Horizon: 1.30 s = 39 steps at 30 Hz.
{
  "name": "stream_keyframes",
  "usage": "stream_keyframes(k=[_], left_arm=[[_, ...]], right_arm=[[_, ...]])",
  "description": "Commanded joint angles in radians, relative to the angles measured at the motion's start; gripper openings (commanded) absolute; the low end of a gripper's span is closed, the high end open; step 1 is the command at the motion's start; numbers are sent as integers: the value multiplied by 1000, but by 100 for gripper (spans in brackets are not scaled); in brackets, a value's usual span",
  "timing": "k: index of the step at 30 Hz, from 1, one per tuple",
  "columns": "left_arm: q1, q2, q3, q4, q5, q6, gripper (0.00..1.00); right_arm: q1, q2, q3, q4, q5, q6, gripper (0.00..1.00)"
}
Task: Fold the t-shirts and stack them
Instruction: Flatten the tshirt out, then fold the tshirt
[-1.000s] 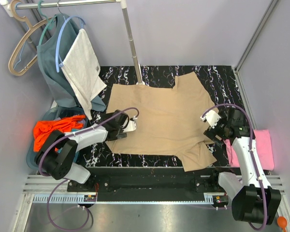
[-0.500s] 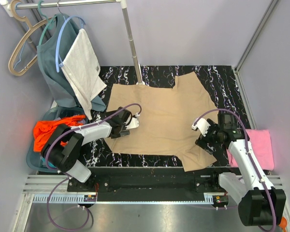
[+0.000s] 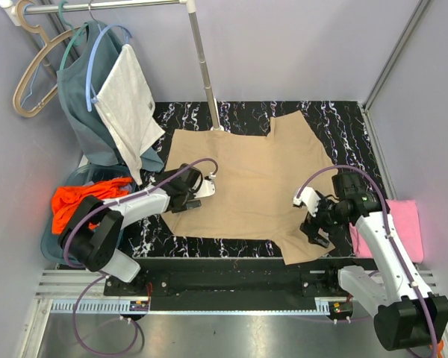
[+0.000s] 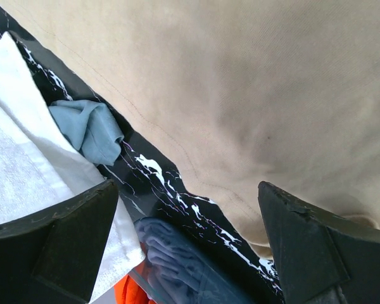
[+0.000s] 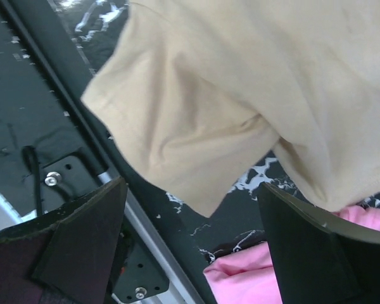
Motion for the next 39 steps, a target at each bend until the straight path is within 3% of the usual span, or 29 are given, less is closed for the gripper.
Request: stream_keyframes(k=[1, 8, 14, 25, 39], left_arm=[[-2, -49, 56, -8, 60, -36, 99], [14, -49, 93, -53, 90, -56, 99], [63, -137, 114, -229, 242, -30, 99], [49, -149, 36, -255, 305, -64, 99], [55, -103, 50, -211, 215, -34, 99]], right_arm=[[95, 5, 45, -87, -52, 53, 93], [301, 57, 13, 22, 49, 144, 90], [473, 167, -24, 111, 135, 248, 87], [588, 221, -42, 150, 175, 291, 85], [789, 331, -74, 249, 241, 343, 77]])
